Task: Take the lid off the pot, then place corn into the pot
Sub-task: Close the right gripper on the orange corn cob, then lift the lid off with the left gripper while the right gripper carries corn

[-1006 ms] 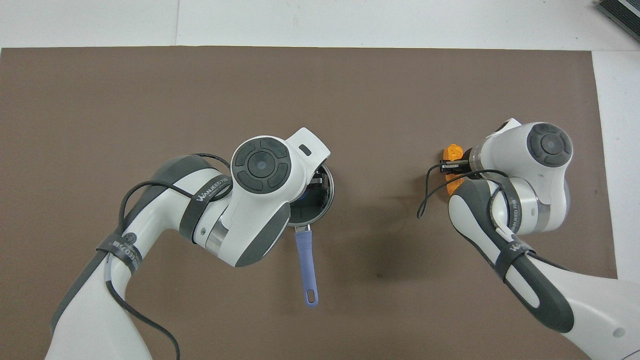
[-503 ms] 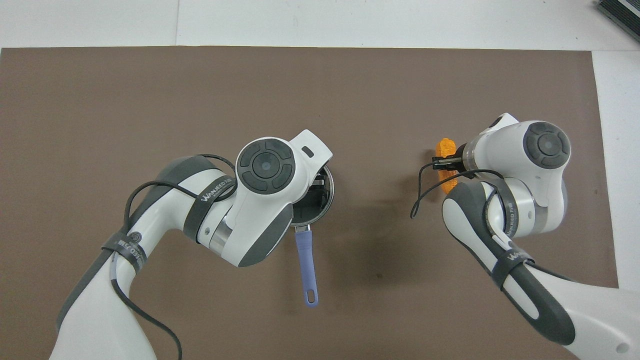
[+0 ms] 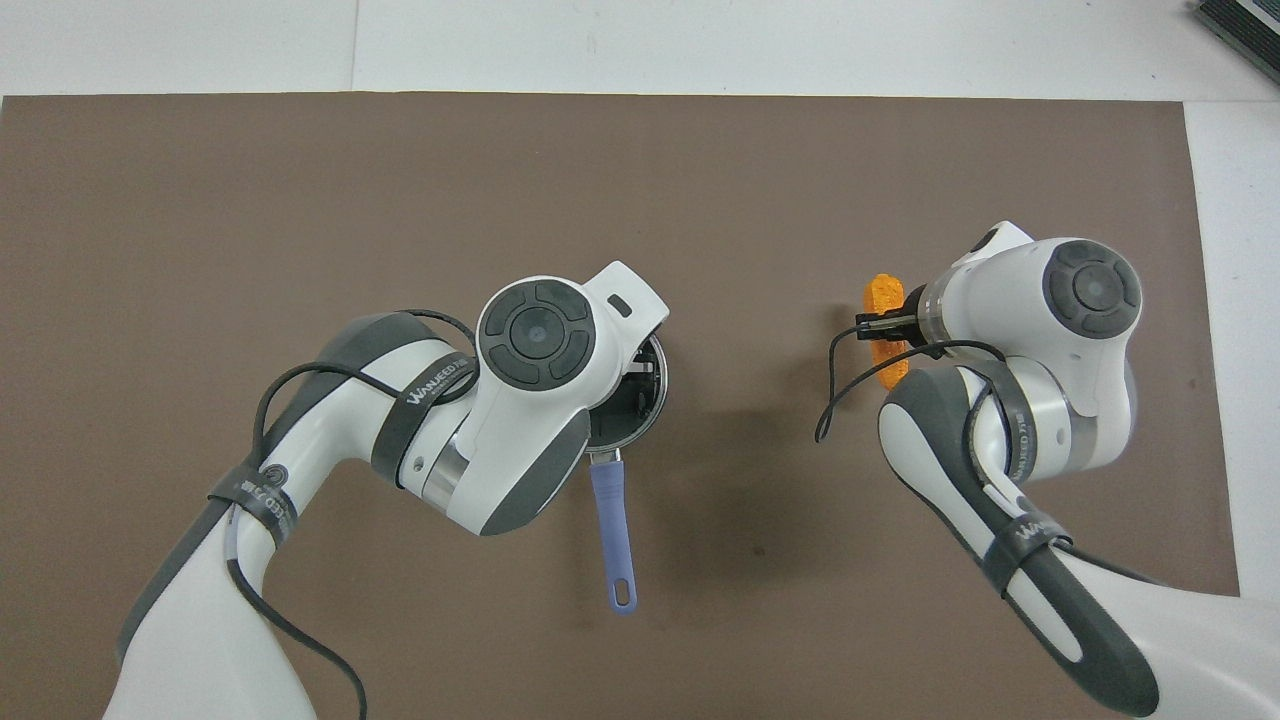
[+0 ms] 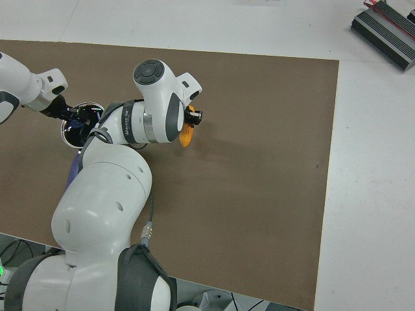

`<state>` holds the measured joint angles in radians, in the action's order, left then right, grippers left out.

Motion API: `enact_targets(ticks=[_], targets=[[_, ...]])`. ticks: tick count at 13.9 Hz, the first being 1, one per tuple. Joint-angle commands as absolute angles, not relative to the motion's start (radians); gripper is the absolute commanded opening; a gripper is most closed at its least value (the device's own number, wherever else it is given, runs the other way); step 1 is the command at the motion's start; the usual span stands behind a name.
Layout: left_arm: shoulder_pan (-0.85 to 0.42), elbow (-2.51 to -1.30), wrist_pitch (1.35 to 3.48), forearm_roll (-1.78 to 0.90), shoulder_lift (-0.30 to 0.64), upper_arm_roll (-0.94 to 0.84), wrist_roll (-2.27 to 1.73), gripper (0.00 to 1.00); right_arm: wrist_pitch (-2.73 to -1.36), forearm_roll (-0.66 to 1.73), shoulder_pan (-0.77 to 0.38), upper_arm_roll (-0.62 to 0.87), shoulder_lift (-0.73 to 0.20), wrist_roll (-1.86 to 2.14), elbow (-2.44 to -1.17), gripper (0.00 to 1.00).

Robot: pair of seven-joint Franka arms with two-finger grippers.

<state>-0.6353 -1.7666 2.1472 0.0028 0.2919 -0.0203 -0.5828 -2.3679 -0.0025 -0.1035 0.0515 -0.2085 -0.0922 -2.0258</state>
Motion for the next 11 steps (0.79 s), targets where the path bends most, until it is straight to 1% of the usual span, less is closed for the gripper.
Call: enact_targets(ticks=[1, 4, 7, 9, 11], targets=[[-0.647, -1.733, 2.12, 0.021, 0.301, -0.014, -0.598, 0.0, -2.3, 0.005, -0.097, 0.058, -0.152, -0.084, -2.004, 0.0], [-0.641, -1.694, 2.06, 0.026, 0.288, -0.015, -0.597, 0.0, -2.235, 0.005, -0.112, 0.058, -0.101, -0.086, -1.996, 0.0], [-0.588, -1.675, 2.023, 0.026, 0.261, -0.009, -0.58, 0.0, -2.128, 0.005, -0.121, 0.063, -0.045, -0.089, -1.997, 0.0], [-0.542, -1.677, 2.025, 0.022, 0.249, -0.011, -0.559, 0.0, -2.109, 0.006, -0.158, 0.066, -0.031, -0.1, -2.0, 0.0], [-0.487, -1.687, 2.011, 0.021, 0.235, -0.009, -0.487, 0.0, -2.123, 0.026, -0.201, 0.066, -0.035, -0.135, -1.993, 0.0]])
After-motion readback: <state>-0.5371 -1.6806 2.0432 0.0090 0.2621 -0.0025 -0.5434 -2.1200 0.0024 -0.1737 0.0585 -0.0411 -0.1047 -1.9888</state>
